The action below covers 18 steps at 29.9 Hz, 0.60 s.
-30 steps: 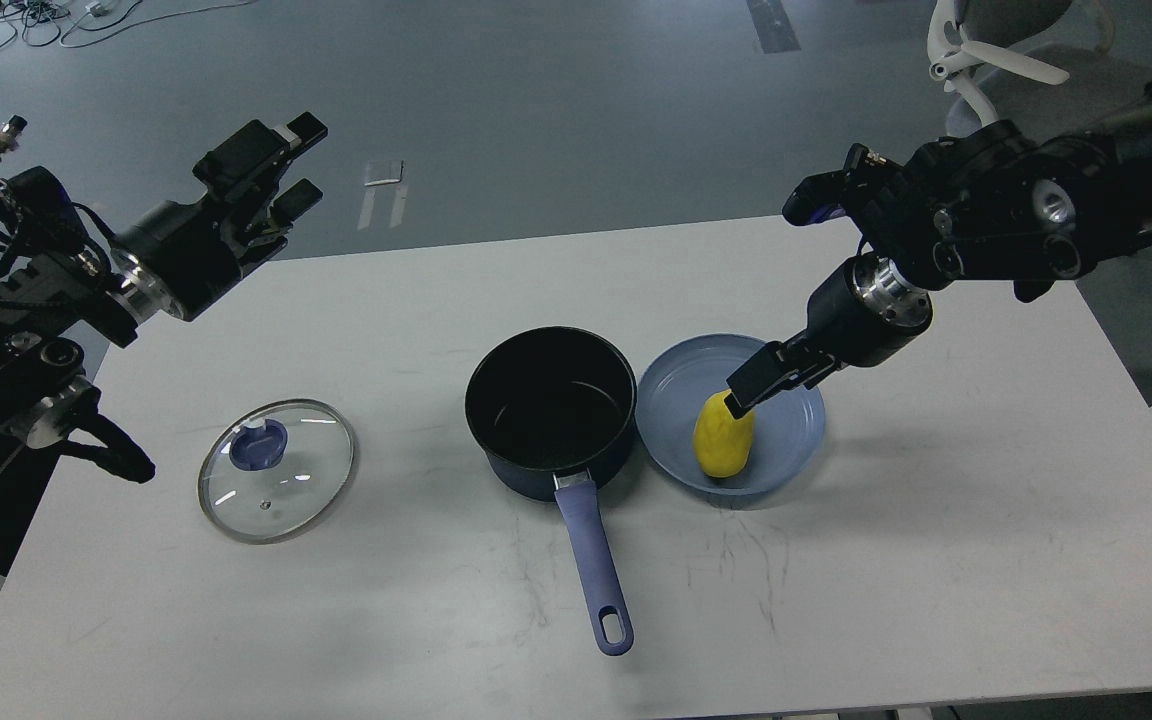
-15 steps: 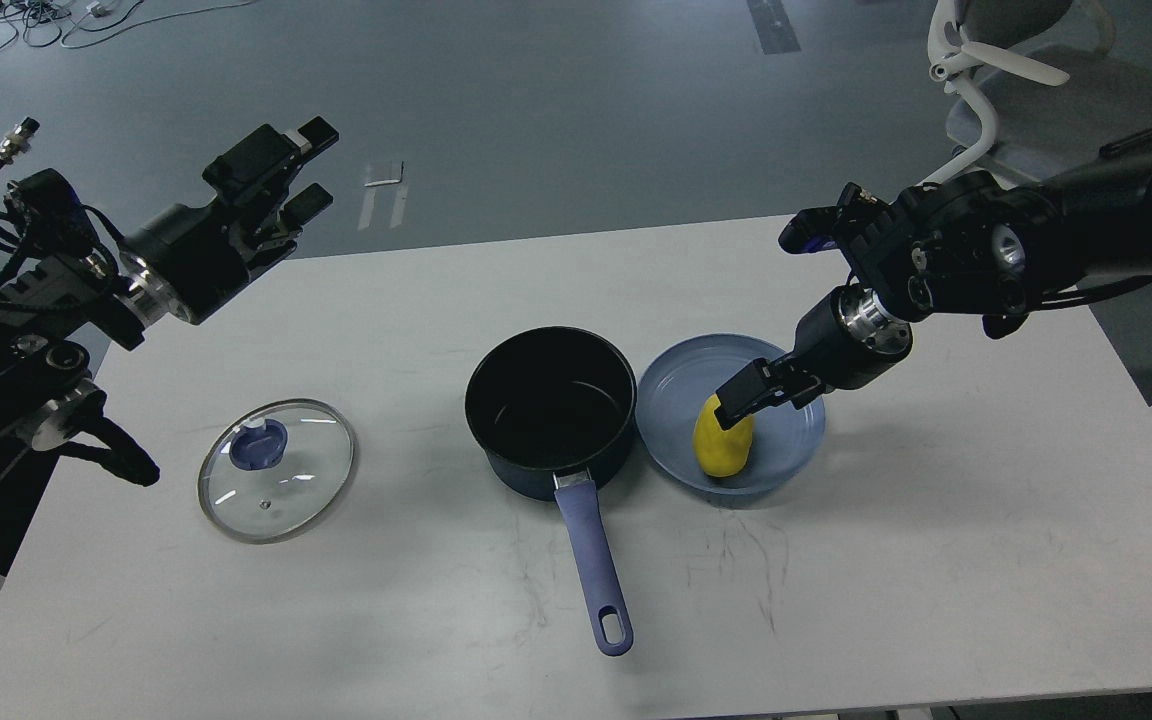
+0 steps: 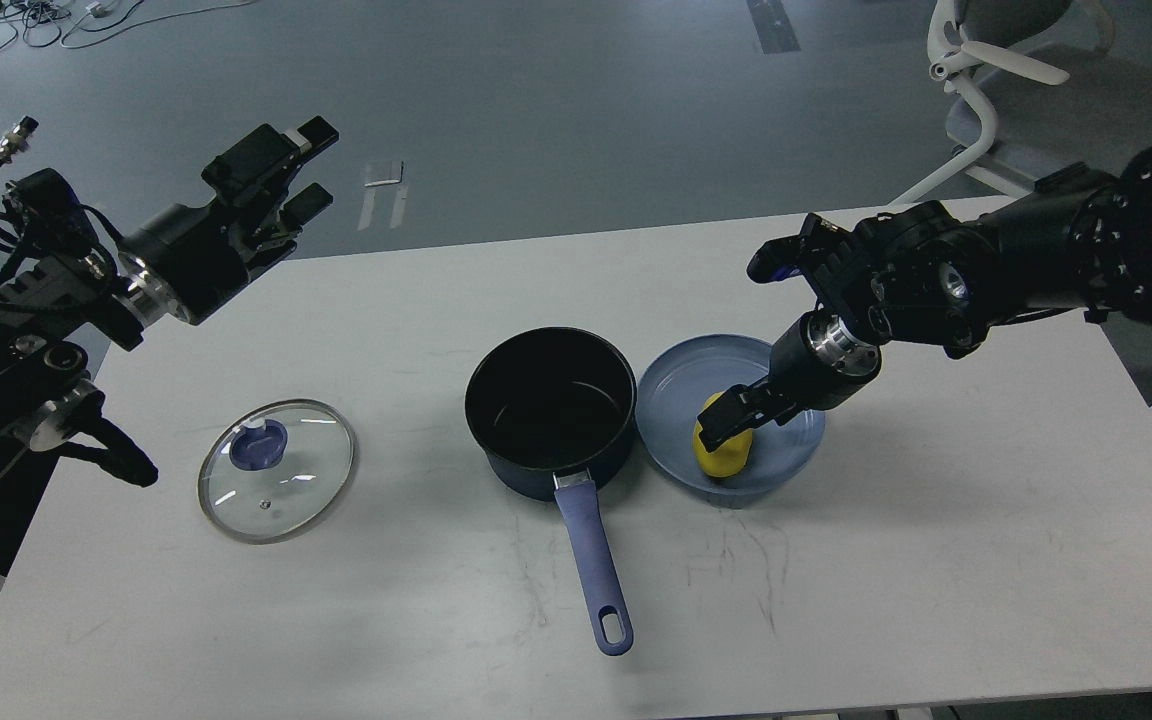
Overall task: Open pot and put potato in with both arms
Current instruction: 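Close the right gripper around the yellow potato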
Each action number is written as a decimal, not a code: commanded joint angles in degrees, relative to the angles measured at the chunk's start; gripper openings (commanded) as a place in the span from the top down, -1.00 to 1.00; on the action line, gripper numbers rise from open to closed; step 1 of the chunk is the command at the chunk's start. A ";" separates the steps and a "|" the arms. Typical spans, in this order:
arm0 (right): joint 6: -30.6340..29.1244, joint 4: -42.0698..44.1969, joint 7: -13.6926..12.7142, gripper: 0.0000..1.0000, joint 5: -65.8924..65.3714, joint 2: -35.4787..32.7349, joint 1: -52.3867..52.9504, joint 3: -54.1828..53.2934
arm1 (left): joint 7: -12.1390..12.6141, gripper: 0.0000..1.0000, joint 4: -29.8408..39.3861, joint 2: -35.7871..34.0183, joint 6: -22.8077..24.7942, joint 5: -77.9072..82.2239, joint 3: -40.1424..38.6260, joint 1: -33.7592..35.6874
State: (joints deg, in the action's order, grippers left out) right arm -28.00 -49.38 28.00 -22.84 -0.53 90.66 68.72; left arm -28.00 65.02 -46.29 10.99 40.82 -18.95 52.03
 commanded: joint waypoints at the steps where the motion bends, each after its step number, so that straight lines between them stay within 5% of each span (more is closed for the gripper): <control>1: 0.00 0.95 0.00 -1.00 -0.01 0.18 -0.83 0.01 | 0.00 -0.95 0.02 -0.03 0.00 -0.04 -0.03 0.00; 18: 1.72 3.33 0.00 -1.00 5.62 0.53 -2.50 0.01 | 0.00 -0.95 0.55 -0.11 0.17 0.05 0.05 -0.09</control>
State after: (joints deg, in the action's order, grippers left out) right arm -26.32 -46.42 28.00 -18.75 0.00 88.45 68.67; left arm -28.00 65.57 -46.48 11.08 40.79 -18.91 51.95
